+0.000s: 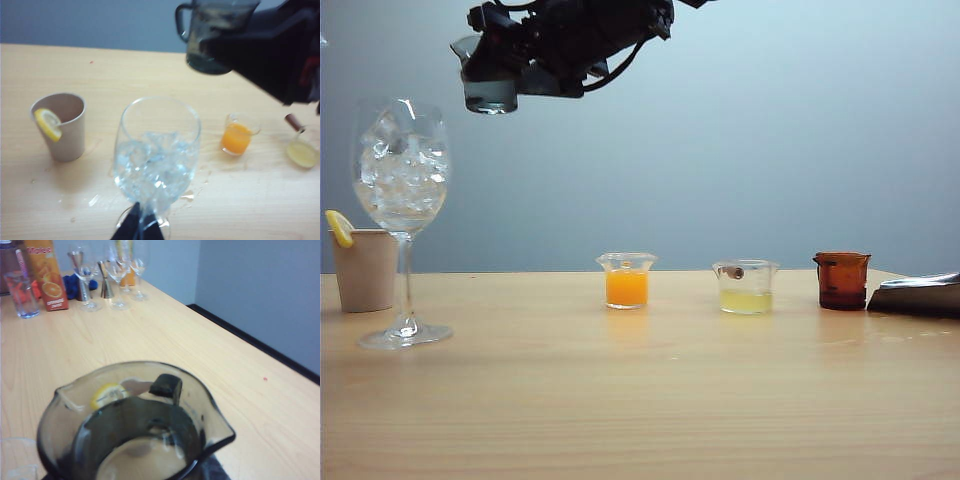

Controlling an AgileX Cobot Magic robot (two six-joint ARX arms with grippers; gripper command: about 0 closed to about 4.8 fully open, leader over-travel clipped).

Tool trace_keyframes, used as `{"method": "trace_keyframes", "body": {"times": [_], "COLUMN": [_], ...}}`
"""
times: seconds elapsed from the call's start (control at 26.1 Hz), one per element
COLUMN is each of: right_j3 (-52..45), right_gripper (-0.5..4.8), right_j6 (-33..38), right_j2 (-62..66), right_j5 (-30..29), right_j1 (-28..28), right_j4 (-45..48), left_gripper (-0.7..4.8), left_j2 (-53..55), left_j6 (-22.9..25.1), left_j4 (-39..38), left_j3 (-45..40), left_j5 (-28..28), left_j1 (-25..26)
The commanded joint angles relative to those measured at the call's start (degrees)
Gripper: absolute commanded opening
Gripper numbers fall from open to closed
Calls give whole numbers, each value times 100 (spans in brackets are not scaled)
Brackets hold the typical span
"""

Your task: Pick up the first measuring cup from the left, pour the coconut rum inside into the goblet, and finally put the measuring cup back in its original place.

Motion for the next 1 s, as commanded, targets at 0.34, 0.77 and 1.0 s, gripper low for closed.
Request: {"method": "trace_keyframes", "body": {"times": [0.34, 0.77, 1.0], "right_j3": [39, 39, 39], "right_gripper": [49, 49, 49], "right_j6": [-802, -1493, -1751], "right_j2": [-168, -166, -166], "right_j5": [-142, -118, -118], "right_j1": [168, 227, 223], "right_j4": [136, 114, 94], "left_gripper": [-6, -6, -6], "left_j2": [-11, -13, -13], "left_j6": [-59, -55, -57], "left_j4": [-13, -17, -13], "left_j3": [26, 20, 20], "left_j5": [205, 221, 221], "left_j1": [11, 13, 13]}}
